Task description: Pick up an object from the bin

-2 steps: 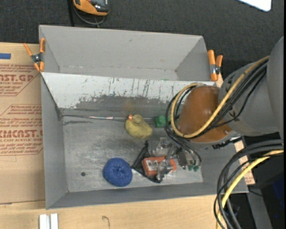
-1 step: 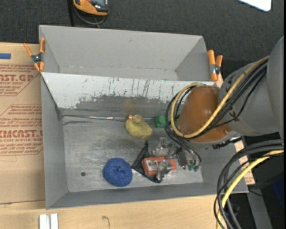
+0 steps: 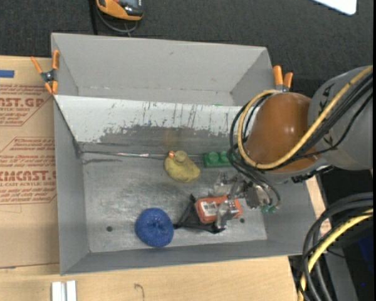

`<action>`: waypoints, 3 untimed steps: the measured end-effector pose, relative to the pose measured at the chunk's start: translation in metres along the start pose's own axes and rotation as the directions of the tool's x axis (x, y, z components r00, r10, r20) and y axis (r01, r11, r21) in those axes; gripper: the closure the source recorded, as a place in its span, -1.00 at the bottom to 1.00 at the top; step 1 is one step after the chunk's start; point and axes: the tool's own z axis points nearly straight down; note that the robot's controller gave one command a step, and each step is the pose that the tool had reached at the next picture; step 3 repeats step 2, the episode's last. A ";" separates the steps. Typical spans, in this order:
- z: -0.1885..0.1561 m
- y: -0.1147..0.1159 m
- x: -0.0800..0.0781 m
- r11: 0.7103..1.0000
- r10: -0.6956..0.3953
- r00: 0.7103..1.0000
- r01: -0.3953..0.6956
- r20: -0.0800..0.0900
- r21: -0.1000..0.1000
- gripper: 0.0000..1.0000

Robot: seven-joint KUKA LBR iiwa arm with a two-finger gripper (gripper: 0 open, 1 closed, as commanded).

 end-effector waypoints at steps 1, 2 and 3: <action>-0.044 0.001 0.000 1.000 -0.004 1.000 0.004 0.009 0.001 1.00; -0.129 -0.032 -0.001 0.950 -0.312 0.950 0.312 0.008 0.002 1.00; -0.129 -0.032 -0.001 0.950 -0.312 0.950 0.312 0.008 0.002 1.00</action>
Offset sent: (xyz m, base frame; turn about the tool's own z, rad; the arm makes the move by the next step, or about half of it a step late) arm 0.0021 -0.0327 0.1292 -0.3185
